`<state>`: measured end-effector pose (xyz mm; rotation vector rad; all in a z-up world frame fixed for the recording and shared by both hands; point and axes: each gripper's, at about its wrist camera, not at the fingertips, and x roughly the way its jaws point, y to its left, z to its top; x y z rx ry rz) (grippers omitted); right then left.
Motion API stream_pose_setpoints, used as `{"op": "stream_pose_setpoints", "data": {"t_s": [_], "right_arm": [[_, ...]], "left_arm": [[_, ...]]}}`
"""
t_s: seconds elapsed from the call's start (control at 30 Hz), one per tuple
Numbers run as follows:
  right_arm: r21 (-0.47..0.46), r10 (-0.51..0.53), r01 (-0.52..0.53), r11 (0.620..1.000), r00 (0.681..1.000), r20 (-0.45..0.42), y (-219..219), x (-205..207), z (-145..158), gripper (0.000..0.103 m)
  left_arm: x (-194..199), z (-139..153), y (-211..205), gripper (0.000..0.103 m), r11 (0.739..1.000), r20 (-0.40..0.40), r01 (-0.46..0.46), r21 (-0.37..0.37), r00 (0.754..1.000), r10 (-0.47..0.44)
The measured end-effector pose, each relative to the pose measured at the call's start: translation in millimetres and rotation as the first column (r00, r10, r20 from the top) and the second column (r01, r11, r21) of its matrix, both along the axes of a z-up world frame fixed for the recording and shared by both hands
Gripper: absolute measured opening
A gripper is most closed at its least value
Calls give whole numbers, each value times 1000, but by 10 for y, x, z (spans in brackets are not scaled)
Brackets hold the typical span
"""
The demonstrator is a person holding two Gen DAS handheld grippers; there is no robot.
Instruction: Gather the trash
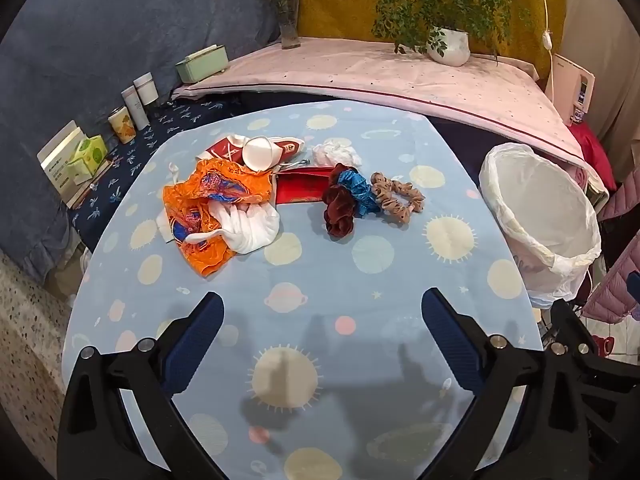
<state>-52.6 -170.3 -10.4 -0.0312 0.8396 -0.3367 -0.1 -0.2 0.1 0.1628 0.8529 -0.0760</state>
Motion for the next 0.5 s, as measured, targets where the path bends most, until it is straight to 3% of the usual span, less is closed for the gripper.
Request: {"op": "stream_pose_setpoints", "data": {"t_s": [0.5], "right_arm": [[-8, 37, -37, 999, 999, -9, 121, -64, 43, 96]], "left_arm": [[-78, 32, 99, 95, 1000, -17, -28, -11, 999, 27]]}}
